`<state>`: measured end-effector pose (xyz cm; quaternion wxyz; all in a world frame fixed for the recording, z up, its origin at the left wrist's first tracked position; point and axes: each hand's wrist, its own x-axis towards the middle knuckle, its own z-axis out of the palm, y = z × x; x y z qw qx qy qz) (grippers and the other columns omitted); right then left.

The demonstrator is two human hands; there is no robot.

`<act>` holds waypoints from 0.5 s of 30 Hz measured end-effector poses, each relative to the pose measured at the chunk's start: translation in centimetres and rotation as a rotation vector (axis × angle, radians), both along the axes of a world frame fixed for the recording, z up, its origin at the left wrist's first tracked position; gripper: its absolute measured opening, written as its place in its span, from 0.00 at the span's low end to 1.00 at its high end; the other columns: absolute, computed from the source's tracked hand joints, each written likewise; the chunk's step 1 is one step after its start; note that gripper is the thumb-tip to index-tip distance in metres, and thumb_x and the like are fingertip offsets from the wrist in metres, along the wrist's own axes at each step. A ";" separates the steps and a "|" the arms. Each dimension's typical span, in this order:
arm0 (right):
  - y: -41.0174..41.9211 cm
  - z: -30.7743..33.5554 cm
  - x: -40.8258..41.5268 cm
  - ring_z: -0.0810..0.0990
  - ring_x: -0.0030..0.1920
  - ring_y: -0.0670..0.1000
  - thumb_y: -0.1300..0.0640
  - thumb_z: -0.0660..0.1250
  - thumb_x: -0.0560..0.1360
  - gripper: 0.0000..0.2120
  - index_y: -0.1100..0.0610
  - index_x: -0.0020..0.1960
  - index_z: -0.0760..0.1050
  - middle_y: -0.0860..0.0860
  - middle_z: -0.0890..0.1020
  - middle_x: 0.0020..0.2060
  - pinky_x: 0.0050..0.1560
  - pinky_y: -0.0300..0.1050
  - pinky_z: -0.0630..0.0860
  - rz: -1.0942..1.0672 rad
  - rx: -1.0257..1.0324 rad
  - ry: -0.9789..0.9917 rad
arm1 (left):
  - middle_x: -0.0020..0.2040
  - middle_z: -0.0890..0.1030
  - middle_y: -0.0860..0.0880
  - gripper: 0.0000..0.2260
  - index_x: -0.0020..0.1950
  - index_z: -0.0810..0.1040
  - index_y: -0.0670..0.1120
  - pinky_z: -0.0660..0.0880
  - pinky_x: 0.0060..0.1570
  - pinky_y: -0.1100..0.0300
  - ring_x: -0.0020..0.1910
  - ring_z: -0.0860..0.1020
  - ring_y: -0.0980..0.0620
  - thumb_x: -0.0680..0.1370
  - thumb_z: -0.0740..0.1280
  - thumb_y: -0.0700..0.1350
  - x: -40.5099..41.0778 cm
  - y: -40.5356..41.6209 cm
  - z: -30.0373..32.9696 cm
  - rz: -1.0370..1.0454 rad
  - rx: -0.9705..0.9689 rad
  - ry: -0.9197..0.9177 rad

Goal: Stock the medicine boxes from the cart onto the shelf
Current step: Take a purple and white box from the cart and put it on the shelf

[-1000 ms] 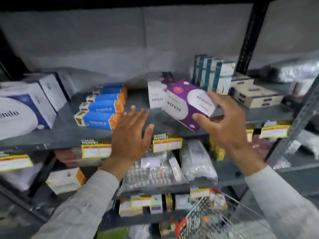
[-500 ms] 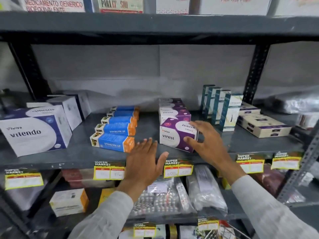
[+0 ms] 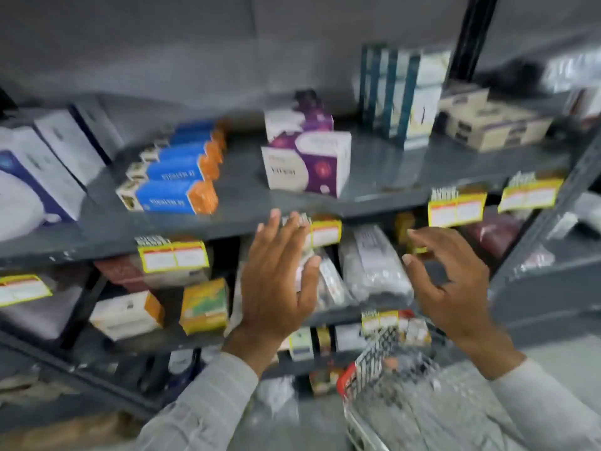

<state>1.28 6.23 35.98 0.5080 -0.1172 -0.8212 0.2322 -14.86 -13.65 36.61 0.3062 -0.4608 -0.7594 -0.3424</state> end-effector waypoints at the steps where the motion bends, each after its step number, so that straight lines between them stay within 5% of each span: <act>1: 0.2 -1.9 1.6 0.81 0.55 0.51 0.65 0.71 0.74 0.11 0.65 0.57 0.82 0.54 0.83 0.52 0.60 0.42 0.76 -0.007 -0.020 -0.037 | 0.75 0.74 0.42 0.22 0.72 0.75 0.40 0.61 0.78 0.44 0.79 0.67 0.40 0.79 0.68 0.44 1.5 0.6 -1.7 -0.057 -0.041 0.004; 4: 1.5 -9.0 6.6 0.80 0.48 0.47 0.61 0.69 0.76 0.10 0.62 0.56 0.83 0.53 0.84 0.48 0.55 0.33 0.75 -0.030 -0.174 -0.282 | 0.75 0.74 0.41 0.22 0.72 0.76 0.40 0.66 0.75 0.41 0.78 0.68 0.39 0.79 0.69 0.44 6.0 2.6 -8.0 -0.232 -0.223 -0.098; 7: 3.1 -17.4 11.9 0.84 0.44 0.51 0.51 0.68 0.77 0.13 0.57 0.57 0.84 0.52 0.86 0.49 0.46 0.50 0.83 -0.116 -0.547 -0.492 | 0.75 0.74 0.43 0.22 0.74 0.74 0.42 0.66 0.75 0.43 0.78 0.68 0.43 0.81 0.67 0.48 10.4 4.4 -15.1 -0.351 -0.454 -0.246; 9: 4.0 -22.6 15.2 0.85 0.44 0.49 0.57 0.70 0.76 0.09 0.59 0.55 0.84 0.52 0.86 0.45 0.49 0.52 0.83 -0.227 -0.777 -0.576 | 0.75 0.75 0.44 0.23 0.74 0.74 0.42 0.63 0.77 0.46 0.78 0.68 0.44 0.81 0.67 0.49 13.0 5.4 -19.4 -0.402 -0.595 -0.284; 12: 4.7 -28.5 19.3 0.82 0.35 0.37 0.69 0.70 0.73 0.04 0.64 0.45 0.83 0.52 0.84 0.38 0.42 0.41 0.80 -0.359 -1.099 -0.595 | 0.74 0.76 0.43 0.23 0.74 0.74 0.43 0.63 0.77 0.47 0.76 0.70 0.43 0.81 0.66 0.51 15.7 6.6 -24.8 -0.472 -0.778 -0.341; 15: 5.5 -34.1 22.7 0.83 0.43 0.44 0.63 0.70 0.74 0.06 0.55 0.49 0.83 0.54 0.84 0.45 0.50 0.46 0.80 -0.388 -1.246 -0.836 | 0.75 0.75 0.44 0.24 0.75 0.72 0.45 0.61 0.78 0.48 0.77 0.69 0.44 0.82 0.60 0.55 17.1 7.6 -28.8 -0.446 -0.952 -0.424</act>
